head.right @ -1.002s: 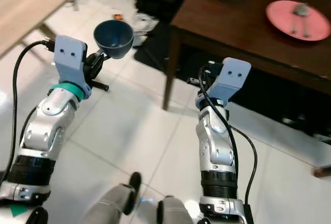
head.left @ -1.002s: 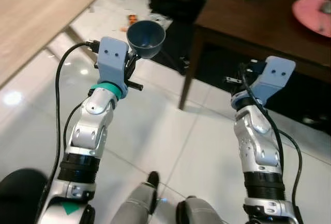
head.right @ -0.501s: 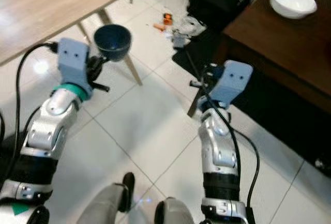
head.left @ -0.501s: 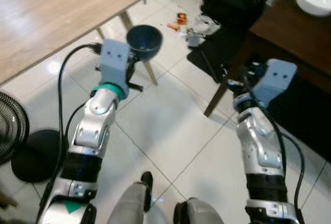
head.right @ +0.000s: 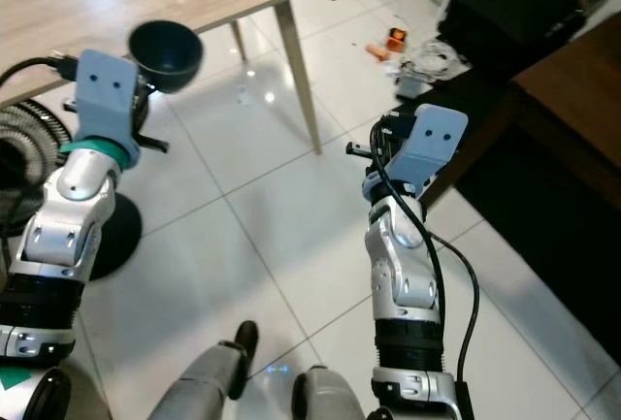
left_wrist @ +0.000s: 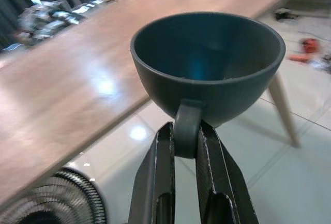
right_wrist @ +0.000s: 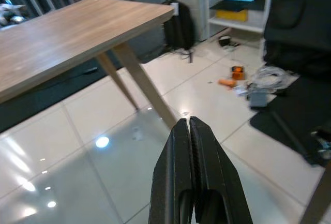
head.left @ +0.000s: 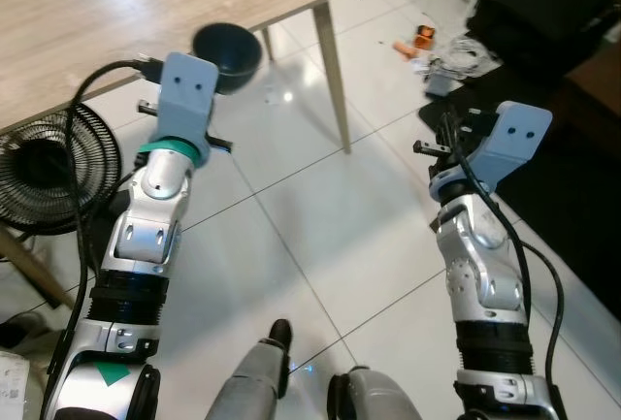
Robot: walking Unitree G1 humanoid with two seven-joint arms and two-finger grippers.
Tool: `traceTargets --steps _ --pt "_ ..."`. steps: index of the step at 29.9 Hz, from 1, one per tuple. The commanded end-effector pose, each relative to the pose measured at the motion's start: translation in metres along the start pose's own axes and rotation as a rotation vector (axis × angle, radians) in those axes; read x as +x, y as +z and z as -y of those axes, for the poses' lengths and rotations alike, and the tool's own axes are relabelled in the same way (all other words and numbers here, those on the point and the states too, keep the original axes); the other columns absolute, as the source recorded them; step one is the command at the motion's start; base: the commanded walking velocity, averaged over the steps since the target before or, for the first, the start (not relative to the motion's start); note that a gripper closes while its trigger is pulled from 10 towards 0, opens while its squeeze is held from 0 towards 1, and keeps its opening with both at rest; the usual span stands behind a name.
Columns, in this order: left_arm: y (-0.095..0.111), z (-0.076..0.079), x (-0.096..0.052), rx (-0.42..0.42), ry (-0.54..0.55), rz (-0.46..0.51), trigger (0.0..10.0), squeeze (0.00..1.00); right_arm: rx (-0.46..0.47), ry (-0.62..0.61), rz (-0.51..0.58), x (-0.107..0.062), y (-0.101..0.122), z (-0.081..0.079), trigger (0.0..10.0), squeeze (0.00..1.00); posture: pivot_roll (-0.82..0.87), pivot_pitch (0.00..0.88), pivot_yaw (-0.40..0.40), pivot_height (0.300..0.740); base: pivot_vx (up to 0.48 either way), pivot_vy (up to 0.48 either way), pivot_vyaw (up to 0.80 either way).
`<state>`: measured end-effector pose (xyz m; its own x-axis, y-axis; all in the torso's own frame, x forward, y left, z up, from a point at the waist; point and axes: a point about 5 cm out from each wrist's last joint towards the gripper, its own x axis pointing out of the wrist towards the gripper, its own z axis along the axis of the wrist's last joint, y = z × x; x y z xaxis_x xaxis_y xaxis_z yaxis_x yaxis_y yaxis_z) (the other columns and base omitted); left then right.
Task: Setting the table
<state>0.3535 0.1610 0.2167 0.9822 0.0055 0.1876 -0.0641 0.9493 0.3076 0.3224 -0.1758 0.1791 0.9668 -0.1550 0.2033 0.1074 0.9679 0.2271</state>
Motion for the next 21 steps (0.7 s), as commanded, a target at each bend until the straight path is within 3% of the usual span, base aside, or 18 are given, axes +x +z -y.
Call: traceTargets --steps 1,4,21 --pt "-0.001 -0.010 0.001 0.066 0.068 0.015 10.0 0.00 0.028 0.006 0.042 0.002 0.011 -0.003 10.0 0.00 0.12 0.132 0.060 0.740 0.000 0.000 0.80" --pt "0.000 -0.014 0.002 0.103 0.106 0.017 10.0 0.00 0.036 0.004 0.070 0.004 0.018 -0.002 10.0 0.00 0.12 0.133 0.060 0.740 0.000 0.000 0.80" --pt "0.002 -0.016 0.005 0.086 0.143 0.024 10.0 0.00 0.044 -0.002 0.074 0.004 0.021 0.000 10.0 0.00 0.12 0.137 0.055 0.740 0.000 0.000 0.80"
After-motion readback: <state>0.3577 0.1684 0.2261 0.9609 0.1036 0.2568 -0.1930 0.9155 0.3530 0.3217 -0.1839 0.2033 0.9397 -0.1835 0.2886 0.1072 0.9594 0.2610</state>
